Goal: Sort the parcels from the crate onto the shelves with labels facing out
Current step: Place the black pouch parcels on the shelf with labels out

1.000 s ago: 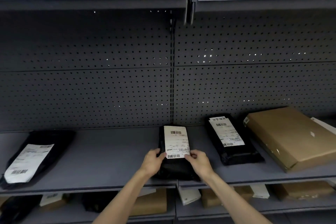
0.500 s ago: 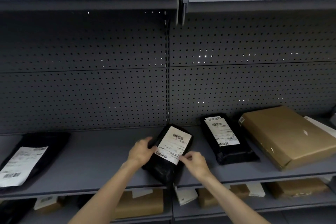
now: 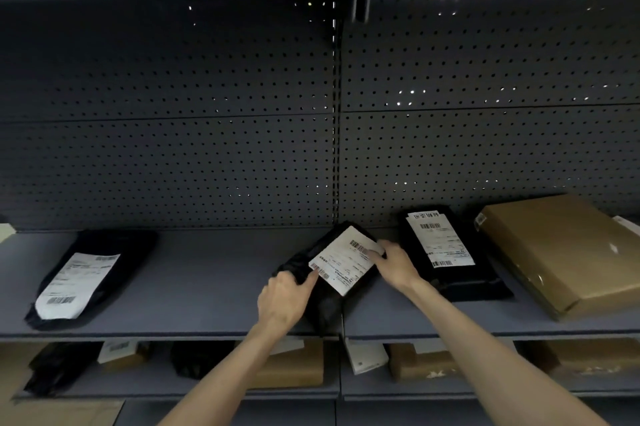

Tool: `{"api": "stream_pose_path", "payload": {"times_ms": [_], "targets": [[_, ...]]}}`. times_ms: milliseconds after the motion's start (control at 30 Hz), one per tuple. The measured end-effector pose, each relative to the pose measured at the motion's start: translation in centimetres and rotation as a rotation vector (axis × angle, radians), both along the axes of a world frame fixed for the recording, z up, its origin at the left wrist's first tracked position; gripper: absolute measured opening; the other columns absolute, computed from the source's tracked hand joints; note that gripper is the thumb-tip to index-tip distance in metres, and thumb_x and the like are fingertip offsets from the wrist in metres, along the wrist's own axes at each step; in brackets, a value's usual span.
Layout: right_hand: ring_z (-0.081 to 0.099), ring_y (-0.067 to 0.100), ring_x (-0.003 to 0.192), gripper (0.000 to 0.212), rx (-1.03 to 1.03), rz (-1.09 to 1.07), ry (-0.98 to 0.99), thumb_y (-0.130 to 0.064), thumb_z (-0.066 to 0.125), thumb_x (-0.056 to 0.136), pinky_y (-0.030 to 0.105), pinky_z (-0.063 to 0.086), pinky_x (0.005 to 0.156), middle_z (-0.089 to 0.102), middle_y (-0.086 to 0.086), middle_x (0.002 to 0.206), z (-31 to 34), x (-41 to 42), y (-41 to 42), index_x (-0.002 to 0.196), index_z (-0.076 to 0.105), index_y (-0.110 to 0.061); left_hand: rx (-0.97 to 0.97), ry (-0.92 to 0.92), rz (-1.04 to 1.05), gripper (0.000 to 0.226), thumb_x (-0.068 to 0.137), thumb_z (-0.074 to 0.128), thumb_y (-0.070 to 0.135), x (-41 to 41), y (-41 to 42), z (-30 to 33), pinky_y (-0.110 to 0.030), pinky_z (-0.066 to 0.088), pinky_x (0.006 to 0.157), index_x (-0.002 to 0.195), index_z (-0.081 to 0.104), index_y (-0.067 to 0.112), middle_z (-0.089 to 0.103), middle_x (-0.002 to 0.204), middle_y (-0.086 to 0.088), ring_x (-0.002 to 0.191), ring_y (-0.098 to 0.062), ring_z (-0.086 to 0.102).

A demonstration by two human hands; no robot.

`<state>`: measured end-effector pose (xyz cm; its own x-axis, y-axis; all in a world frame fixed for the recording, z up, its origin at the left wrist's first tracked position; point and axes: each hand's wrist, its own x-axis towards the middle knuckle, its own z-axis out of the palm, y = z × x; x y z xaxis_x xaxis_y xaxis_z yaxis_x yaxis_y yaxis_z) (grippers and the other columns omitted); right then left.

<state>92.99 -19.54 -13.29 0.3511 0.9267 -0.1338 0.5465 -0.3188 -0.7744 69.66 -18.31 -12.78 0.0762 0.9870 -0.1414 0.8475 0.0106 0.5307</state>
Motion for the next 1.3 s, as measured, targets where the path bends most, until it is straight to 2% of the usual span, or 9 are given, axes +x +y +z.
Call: {"api": "stream_pose_path", "payload": {"times_ms": [100, 267, 333, 533, 667, 867, 967, 1067, 1300], "targets": [[0.058, 0.029, 0.116, 0.048, -0.01, -0.079, 0.018, -0.03, 0.055, 0.099, 0.033, 0.049, 0.096, 0.058, 0.015, 0.128, -0.8, 0.0, -0.9, 0.137, 0.05, -0.002, -0.034, -0.051, -0.009, 0.047, 0.095, 0.053, 0.057, 0.3, 1.3, 0.0, -0.039, 0.051, 0.081, 0.099, 0.061, 0.011, 0.066, 0.11, -0.012, 0.095, -0.031, 0.062], [0.065, 0.022, 0.095, 0.034, -0.021, -0.123, -0.005, -0.027, 0.06, 0.096, 0.027, 0.05, 0.072, 0.067, 0.007, 0.1, -3.0, -0.4, -2.9, 0.121, 0.054, -0.005, -0.08, -0.071, -0.064, 0.059, 0.101, 0.055, 0.039, 0.5, 3.7, -0.6, -0.04, 0.042, 0.105, 0.148, 0.042, 0.007, 0.036, 0.154, -0.017, 0.135, -0.036, 0.046], [0.062, 0.019, 0.089, 0.04, -0.038, -0.132, 0.0, -0.029, 0.064, 0.094, 0.026, 0.047, 0.068, 0.062, 0.003, 0.091, -2.9, -0.1, -2.8, 0.122, 0.053, -0.003, -0.093, -0.107, -0.052, 0.06, 0.098, 0.059, 0.042, 0.2, 4.4, -1.3, -0.041, 0.046, 0.104, 0.146, 0.047, 0.009, 0.042, 0.15, -0.017, 0.132, -0.033, 0.048], [0.044, 0.029, 0.127, 0.055, 0.04, -0.07, -0.245, -0.032, 0.059, 0.095, 0.039, 0.043, 0.1, 0.048, 0.011, 0.138, -0.1, 0.6, -1.2, 0.141, 0.042, -0.006, 0.265, -0.133, 0.124, 0.033, 0.098, 0.055, 0.045, -0.7, 1.4, -0.8, -0.037, 0.049, 0.069, 0.096, 0.057, 0.012, 0.061, 0.098, -0.005, 0.091, -0.027, 0.061], [0.031, 0.028, 0.143, 0.056, -0.005, 0.129, -0.329, -0.033, 0.046, 0.102, 0.04, 0.029, 0.116, 0.034, 0.01, 0.156, 0.8, 0.9, 0.5, 0.151, 0.032, -0.011, 0.107, -0.144, 0.128, 0.05, 0.102, 0.043, 0.051, -0.4, -1.0, -1.2, -0.035, 0.05, 0.069, 0.073, 0.064, 0.017, 0.067, 0.073, 0.0, 0.077, -0.025, 0.067], [0.04, 0.032, 0.134, 0.051, -0.16, 0.147, -0.449, -0.042, 0.04, 0.102, 0.041, 0.035, 0.108, 0.047, 0.013, 0.145, 0.5, 0.7, 0.7, 0.146, 0.042, -0.016, -0.204, -0.515, 0.13, 0.028, 0.102, 0.053, 0.036, 1.4, 0.5, -1.8, -0.033, 0.057, 0.048, 0.115, 0.065, 0.013, 0.071, 0.094, -0.009, 0.074, -0.02, 0.067], [0.055, 0.03, 0.121, 0.051, -0.19, 0.121, -0.261, -0.047, 0.043, 0.099, 0.036, 0.045, 0.098, 0.06, 0.013, 0.131, -0.3, 0.2, -0.4, 0.137, 0.051, -0.013, -0.327, -0.722, 0.139, 0.041, 0.1, 0.058, 0.023, 2.1, 2.6, -2.5, -0.041, 0.062, 0.074, 0.135, 0.055, 0.003, 0.068, 0.119, -0.012, 0.097, -0.025, 0.068], [0.059, 0.027, 0.119, 0.051, -0.215, 0.143, -0.074, -0.043, 0.049, 0.099, 0.03, 0.047, 0.094, 0.063, 0.012, 0.129, -1.7, -0.9, -1.9, 0.133, 0.055, -0.005, -0.314, -0.629, 0.11, 0.049, 0.098, 0.06, 0.025, 2.4, 3.7, -3.7, -0.042, 0.045, 0.109, 0.142, 0.052, 0.004, 0.06, 0.139, -0.009, 0.125, -0.026, 0.059], [0.057, 0.009, 0.11, 0.032, -0.125, 0.072, 0.094, -0.027, 0.049, 0.102, 0.023, 0.044, 0.095, 0.062, -0.004, 0.124, -2.3, -2.0, -3.0, 0.122, 0.061, -0.004, -0.279, -0.609, -0.019, 0.023, 0.105, 0.048, 0.022, 2.6, 2.2, -3.8, -0.031, 0.053, 0.095, 0.11, 0.071, 0.018, 0.074, 0.112, -0.001, 0.101, -0.015, 0.068]]}}
